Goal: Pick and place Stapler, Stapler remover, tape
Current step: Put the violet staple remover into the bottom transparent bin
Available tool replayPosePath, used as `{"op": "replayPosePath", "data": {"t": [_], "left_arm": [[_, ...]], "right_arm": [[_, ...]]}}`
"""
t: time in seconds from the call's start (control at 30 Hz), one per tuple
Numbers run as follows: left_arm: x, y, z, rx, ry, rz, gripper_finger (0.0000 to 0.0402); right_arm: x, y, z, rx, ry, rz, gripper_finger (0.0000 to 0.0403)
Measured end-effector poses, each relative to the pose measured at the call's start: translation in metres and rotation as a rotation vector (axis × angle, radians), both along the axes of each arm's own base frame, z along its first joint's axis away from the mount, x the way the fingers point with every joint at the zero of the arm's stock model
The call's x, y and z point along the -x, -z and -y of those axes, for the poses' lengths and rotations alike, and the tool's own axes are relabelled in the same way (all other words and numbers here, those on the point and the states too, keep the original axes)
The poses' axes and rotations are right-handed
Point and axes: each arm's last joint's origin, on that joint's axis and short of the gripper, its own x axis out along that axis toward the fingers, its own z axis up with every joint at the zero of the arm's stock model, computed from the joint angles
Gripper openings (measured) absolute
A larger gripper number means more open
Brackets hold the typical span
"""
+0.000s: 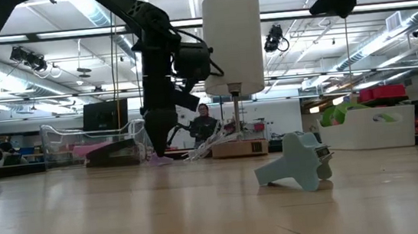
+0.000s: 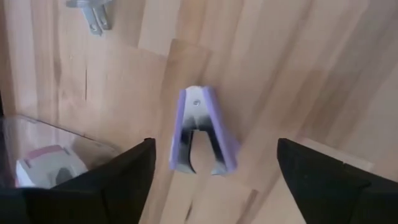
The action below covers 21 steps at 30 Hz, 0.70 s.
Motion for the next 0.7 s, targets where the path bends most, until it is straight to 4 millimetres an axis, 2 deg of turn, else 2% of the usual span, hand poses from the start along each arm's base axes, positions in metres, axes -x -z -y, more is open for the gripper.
{"op": "replayPosePath", "data": {"t": [0.1,0.3,0.7], "left_arm": [[0.002,0.0,-0.008,0.024,0.015,-0.001,0.0345],[0.005,0.0,-0.021,0.077,0.011,0.037,0.0338],[-0.001,0.001,-0.008,0.084,0.057,0.041,0.0335]], "right_arm": [[0.0,0.001,0.0,-0.039,0.027,-0.008,0.0181],[0.0,0.001,0.0,-0.116,0.078,-0.006,0.0185],[-0.001,-0.001,0.0,-0.119,0.078,0.01,0.0185]]}}
